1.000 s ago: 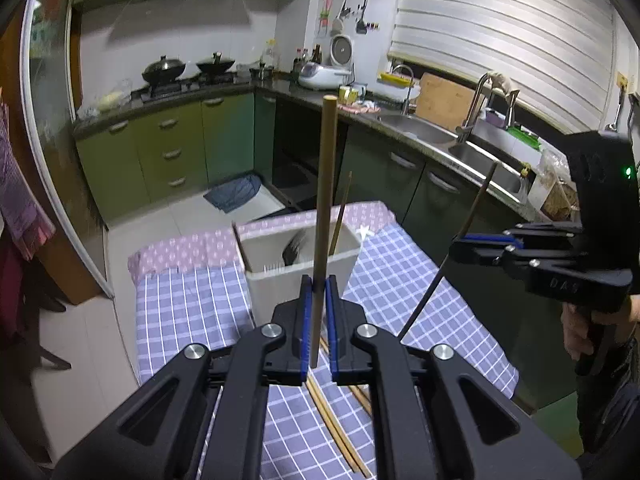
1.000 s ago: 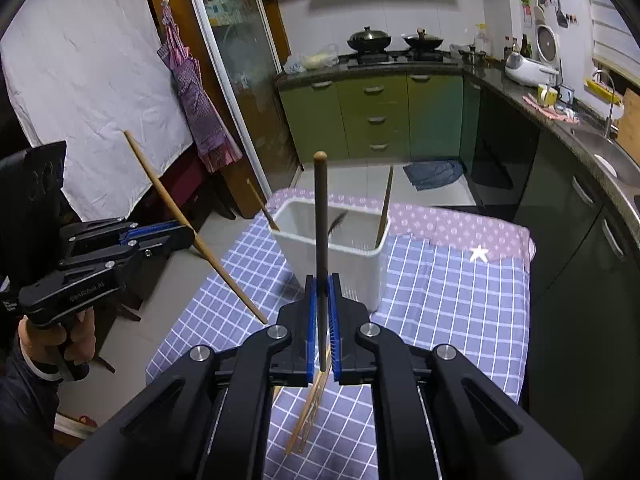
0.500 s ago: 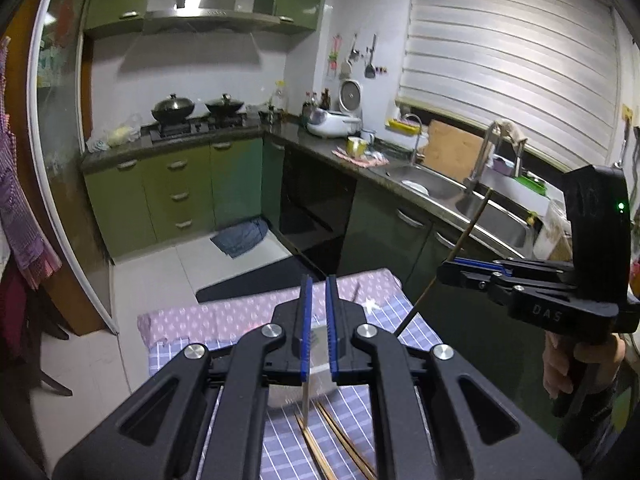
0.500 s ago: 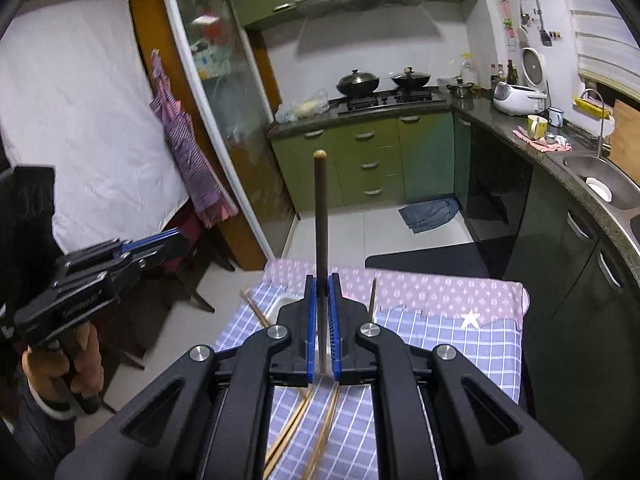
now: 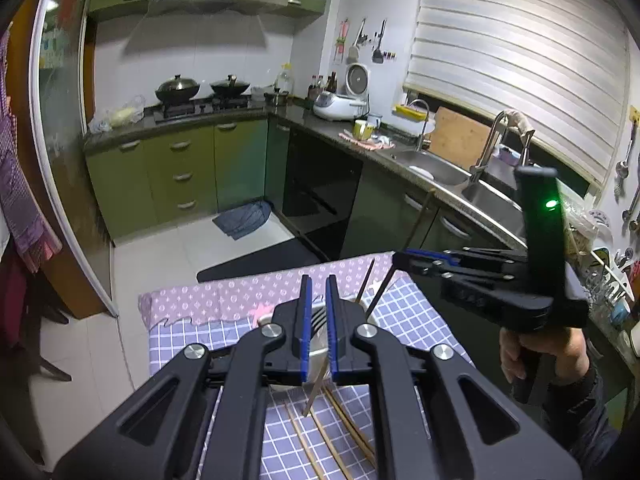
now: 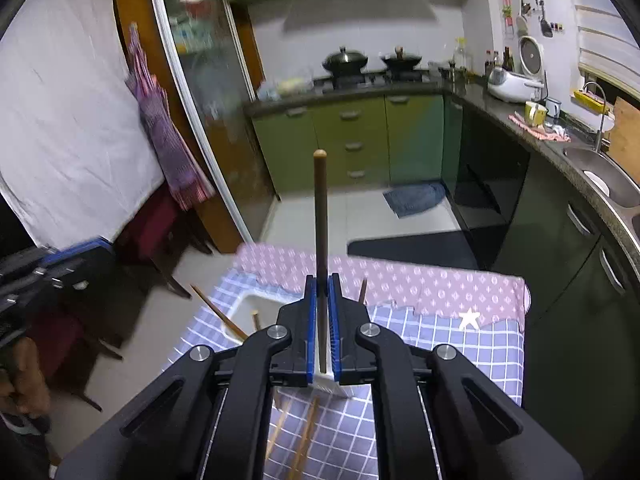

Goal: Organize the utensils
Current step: 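Lower both chopsticks into the white holder and open both tools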

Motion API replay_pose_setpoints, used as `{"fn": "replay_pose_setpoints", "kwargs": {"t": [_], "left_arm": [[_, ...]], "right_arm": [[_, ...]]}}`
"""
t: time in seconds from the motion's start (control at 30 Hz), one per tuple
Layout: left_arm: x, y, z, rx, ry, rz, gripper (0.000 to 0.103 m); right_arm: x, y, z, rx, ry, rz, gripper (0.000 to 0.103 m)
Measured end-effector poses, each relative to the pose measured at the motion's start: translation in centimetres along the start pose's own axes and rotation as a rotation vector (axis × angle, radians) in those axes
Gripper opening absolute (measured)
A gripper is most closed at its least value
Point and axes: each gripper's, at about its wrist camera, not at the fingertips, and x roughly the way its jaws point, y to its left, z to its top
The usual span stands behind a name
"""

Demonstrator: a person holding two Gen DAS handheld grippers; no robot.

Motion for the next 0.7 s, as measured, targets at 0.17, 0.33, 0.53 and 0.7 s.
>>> {"fn": "replay_pose_setpoints", "kwargs": {"t": [0.17,0.33,0.53,0.7], "left_arm": [[0.9,0.5,-2.0,-0.019,0.046,-0.019,0.007],[1.7,0.6,-4.3,-0.019,0.107,-0.050,0.007],[3.2,-1.8,-7.1,0.070,0.183,-0.084,0.007],[6.9,-7.1,-9.8,0.277,0.286,-0.136,0.007]], "right_arm": [[3.6,0.7,-1.7,-0.036,0.079,-0.024,0.026],[1.7,-1.1,-3.8,0.004,0.018,-0.041,0.040],[-2.2,-3.9,-7.1,0.033,0.022,-0.057,0.040],[-4.3,-5.8,-10.5,0.055,0.081,-0.050,0.040]]}}
